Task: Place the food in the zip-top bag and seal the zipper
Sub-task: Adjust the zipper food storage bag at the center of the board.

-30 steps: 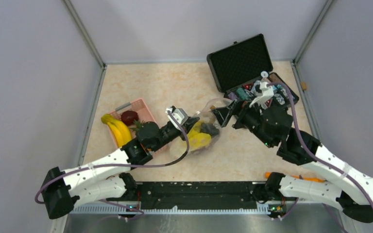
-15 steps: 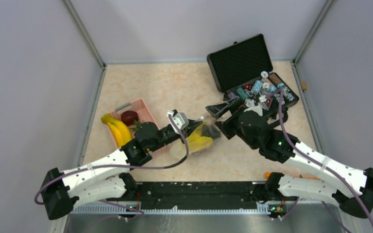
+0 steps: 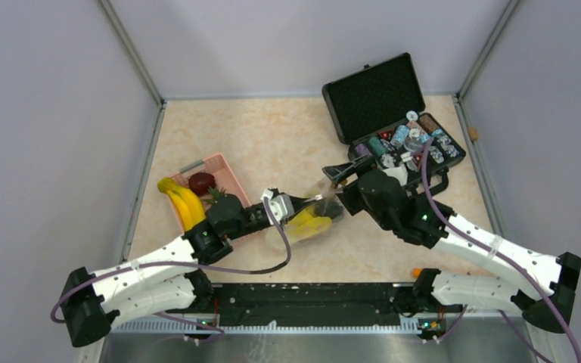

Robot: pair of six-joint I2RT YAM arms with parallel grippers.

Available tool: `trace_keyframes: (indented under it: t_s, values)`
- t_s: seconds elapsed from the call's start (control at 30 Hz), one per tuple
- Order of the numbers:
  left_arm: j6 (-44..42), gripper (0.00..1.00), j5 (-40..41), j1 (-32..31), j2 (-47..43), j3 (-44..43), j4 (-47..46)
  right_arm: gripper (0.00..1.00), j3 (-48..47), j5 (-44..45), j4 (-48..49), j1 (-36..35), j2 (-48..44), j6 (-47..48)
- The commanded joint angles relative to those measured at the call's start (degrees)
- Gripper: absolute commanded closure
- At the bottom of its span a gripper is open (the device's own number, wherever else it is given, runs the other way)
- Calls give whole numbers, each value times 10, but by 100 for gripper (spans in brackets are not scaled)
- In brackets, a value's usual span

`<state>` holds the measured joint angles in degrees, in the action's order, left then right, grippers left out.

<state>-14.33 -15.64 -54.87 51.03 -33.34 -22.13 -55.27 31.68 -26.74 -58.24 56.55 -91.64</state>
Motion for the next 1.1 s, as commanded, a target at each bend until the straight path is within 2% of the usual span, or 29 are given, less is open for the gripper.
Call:
trace_keyframes:
  t_s: [0.0, 0.07, 0.2, 0.4, 0.53, 0.57, 0.6, 0.67, 0.73, 0.77, 0.83, 0.93, 1.07]
  values:
    - [-67, 100, -35, -3, -19, 7, 8, 37, -15, 41, -16, 2, -21, 36]
    - [-78, 100, -52, -4, -12, -9, 37, 52, -10, 42, -19, 2, -28, 47]
    - [-89, 100, -68, -10, 11, -31, 66, 68, -13, 35, -17, 1, -33, 87]
    - [-83, 100, -66, -22, 23, -30, 53, 100, 3, 36, 8, 2, -47, 116]
    - [-72, 100, -58, -28, 23, -32, 51, 100, 1, 36, 47, 2, -48, 192]
    - [-62, 87, -53, -28, 22, -33, 51, 100, 0, 39, 59, 2, -49, 228]
    - [-43, 59, -43, -27, 18, -35, 52, 100, -2, 43, 76, 3, -49, 281]
    - [-13, 36, -25, -28, 6, -39, 64, 100, -8, 32, 115, 5, -56, 406]
    - [3, 6, -7, -28, -17, -40, 84, 100, -10, -30, 175, 10, -68, 572]
    - [10, 2, 3, -27, -32, -40, 97, 100, -15, -62, 192, 12, -71, 641]
    - [15, 1, 14, -25, -66, -39, 120, 100, -46, -151, 184, 19, -69, 757]
    - [25, 1, 40, -19, -102, -50, 149, 100, -134, -285, 92, 27, -29, 882]
    - [13, 1, 52, -10, -118, -91, 202, 100, -236, -392, -26, 28, 25, 1010]
